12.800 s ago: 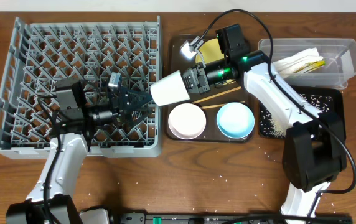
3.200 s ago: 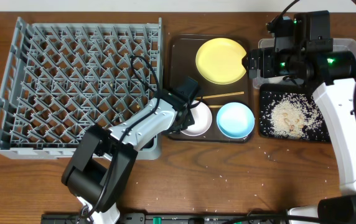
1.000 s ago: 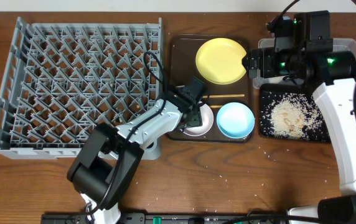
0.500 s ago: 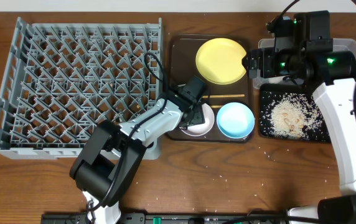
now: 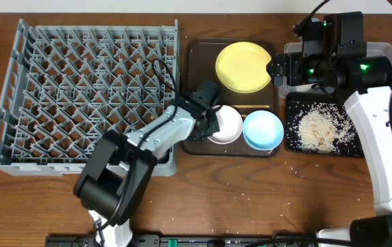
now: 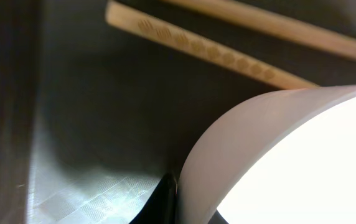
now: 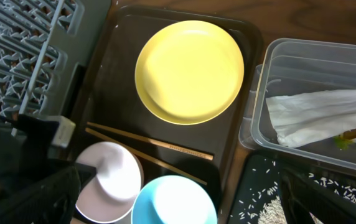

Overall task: Sort waste into correct bins and load items into the dishwasher
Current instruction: 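Grasp the rim of the pink bowl with the left gripper, then lift the pink bowl and carry it over the dish rack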

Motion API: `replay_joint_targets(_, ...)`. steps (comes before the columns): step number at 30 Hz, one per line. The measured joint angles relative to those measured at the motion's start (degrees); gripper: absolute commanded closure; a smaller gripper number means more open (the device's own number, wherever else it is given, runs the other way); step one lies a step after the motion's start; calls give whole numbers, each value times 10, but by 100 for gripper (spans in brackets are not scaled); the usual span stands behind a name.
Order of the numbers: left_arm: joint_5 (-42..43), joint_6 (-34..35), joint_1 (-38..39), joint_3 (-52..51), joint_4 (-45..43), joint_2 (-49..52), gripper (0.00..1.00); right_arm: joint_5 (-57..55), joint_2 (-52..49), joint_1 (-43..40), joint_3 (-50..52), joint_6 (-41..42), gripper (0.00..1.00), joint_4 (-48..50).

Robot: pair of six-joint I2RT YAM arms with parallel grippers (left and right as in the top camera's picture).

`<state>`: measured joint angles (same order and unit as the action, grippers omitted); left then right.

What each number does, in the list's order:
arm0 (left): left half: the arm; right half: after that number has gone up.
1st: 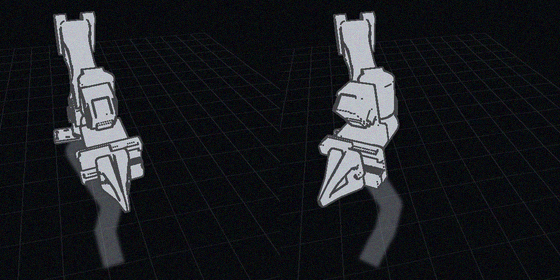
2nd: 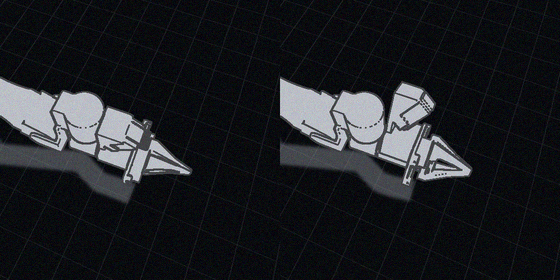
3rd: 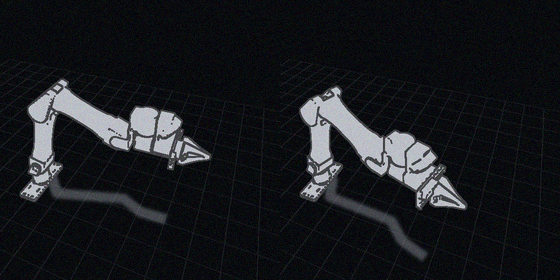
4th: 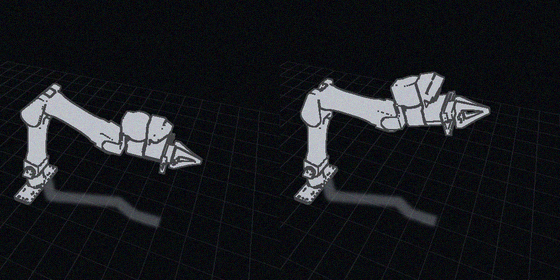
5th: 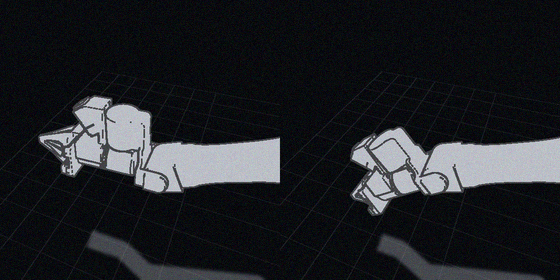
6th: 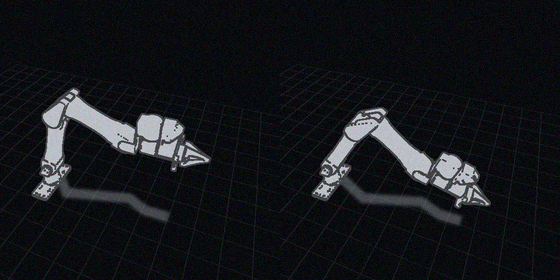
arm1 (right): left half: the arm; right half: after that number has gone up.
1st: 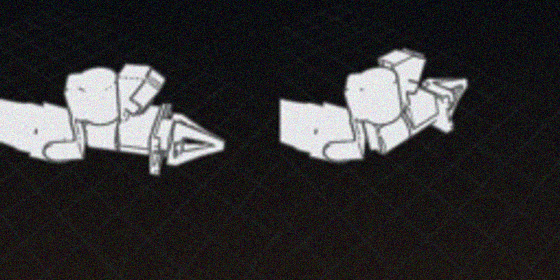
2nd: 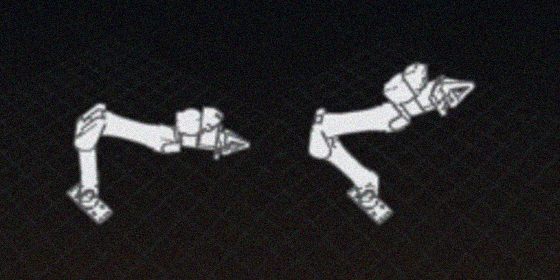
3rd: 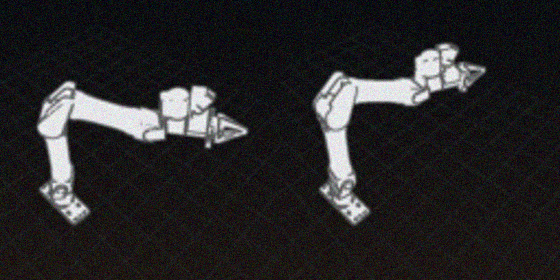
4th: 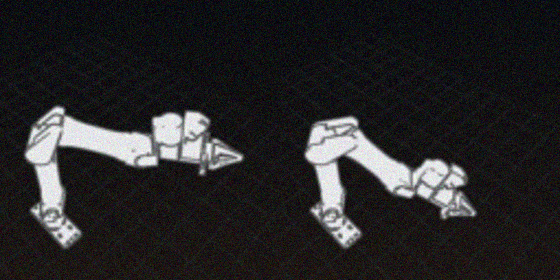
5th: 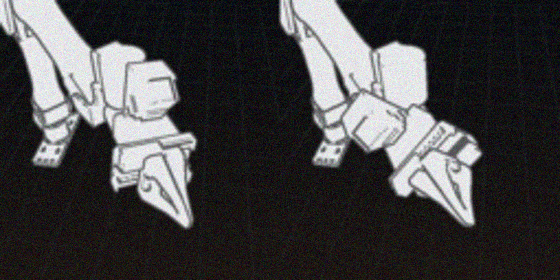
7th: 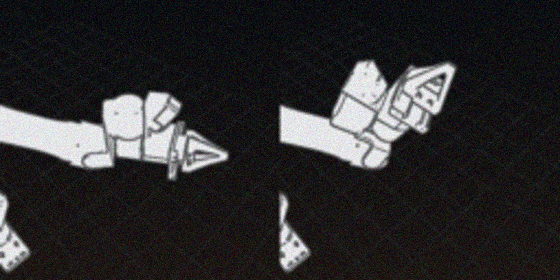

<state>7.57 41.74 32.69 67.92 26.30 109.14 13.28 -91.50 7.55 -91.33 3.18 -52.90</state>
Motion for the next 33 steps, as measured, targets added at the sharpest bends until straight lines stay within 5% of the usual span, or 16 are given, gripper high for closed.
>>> replay_joint_targets(18,49,-88,-99,-1,58,-212,93,0,0,0,0,0,1,0)
replay_joint_targets(24,-56,-131,-169,-1,96,-267,93,0,0,0,0,0,1,0)
replay_joint_targets(33,-316,-231,-173,-1,110,-292,93,0,0,0,0,0,1,0)
